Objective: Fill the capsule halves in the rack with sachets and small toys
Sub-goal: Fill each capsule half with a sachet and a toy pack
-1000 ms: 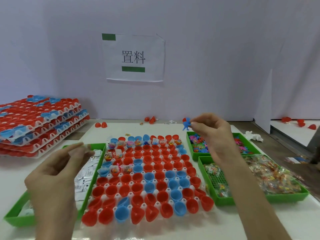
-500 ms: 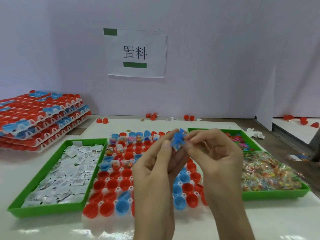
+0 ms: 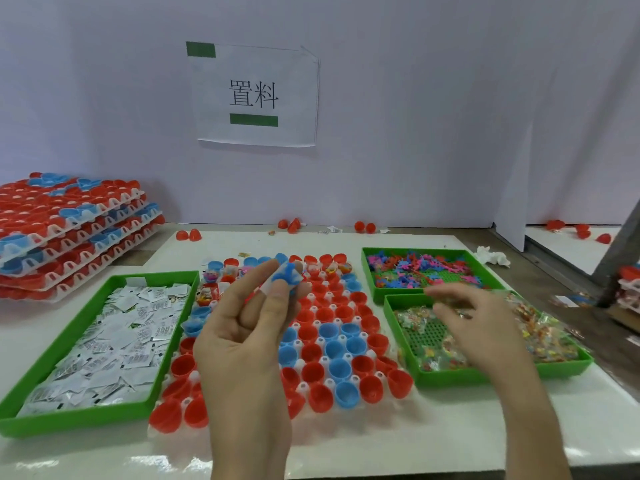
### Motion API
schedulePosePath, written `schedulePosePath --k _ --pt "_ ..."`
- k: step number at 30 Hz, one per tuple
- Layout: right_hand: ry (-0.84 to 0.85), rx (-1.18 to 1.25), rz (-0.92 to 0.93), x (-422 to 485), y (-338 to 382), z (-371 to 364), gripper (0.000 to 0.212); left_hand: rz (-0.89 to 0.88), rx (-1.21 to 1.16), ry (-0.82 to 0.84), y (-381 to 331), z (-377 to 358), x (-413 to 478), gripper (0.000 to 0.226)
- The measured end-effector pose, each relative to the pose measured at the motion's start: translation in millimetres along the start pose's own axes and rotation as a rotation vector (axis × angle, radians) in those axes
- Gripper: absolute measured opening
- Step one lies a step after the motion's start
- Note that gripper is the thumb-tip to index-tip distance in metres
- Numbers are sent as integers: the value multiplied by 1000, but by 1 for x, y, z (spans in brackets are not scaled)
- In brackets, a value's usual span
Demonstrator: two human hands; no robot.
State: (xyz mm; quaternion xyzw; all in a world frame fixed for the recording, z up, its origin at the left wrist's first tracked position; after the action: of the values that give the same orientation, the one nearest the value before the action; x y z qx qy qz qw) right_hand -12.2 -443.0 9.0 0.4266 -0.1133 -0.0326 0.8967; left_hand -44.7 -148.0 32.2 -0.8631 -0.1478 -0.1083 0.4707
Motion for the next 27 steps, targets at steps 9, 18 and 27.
schedulePosePath --k 9,18,27 --pt "183 -418 -286 10 -36 -37 21 35 84 48 4 -1 0 22" --pt "-39 -279 -237 7 -37 -26 11 109 160 144 11 -10 -1 37" --pt "81 436 323 -19 71 -23 22 116 266 253 10 -21 -2 33"
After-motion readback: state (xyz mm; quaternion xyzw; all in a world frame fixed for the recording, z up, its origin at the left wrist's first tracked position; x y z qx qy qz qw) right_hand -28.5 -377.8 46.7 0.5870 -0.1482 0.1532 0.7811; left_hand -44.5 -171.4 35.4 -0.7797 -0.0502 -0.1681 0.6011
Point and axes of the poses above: each hand's wrist, its own x-axis towards the middle knuckle, its own z-axis out of the back of the hand, y = z × x, the point moved 8 cm from there along x, towards the middle knuckle, and after that the axes turned 15 degrees about y, right-handed, at the moved point
